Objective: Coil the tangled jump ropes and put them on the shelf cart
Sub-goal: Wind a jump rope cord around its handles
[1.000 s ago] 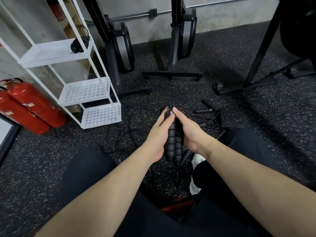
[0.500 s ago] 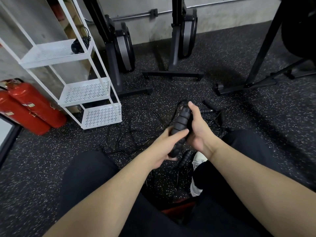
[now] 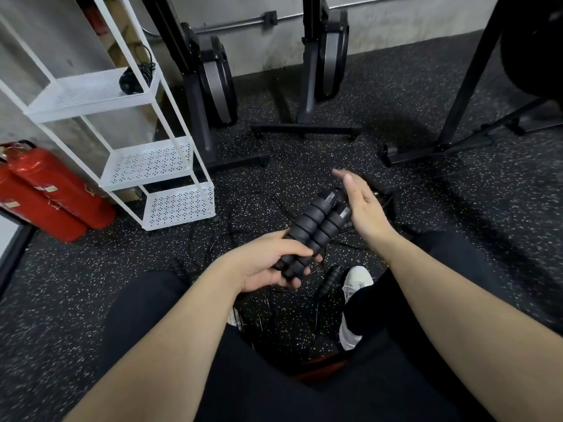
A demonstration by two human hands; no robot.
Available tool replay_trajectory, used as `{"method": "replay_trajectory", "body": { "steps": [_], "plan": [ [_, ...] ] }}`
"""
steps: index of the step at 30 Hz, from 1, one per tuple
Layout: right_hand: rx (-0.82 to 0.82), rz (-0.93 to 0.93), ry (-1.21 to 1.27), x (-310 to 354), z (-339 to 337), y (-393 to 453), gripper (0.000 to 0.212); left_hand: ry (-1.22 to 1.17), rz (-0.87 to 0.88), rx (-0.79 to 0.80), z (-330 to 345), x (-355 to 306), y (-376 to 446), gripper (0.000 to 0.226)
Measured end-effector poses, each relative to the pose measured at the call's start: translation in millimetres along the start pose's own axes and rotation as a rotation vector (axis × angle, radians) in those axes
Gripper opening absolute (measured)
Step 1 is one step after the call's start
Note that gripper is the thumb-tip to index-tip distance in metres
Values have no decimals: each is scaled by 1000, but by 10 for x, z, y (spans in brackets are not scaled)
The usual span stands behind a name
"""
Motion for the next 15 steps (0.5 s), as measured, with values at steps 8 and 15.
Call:
{"method": "replay_trajectory", "body": {
  "steps": [8, 15],
  "plan": [
    [-44, 68, -221, -88, -48, 42, 59, 161, -7, -10, -109, -31, -43, 43],
    [96, 130, -339, -104, 38, 30, 31, 366, 150, -388, -262, -1, 154, 45]
  ]
}}
Point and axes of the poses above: each hand's wrist, its own y-axis towards the middle knuckle, its own z-axis out of the palm, x = y × z, the point moved 2 cm from there along y, towards the middle knuckle, and after that the axes turned 7 degrees about -y, right-handed, at the moved point
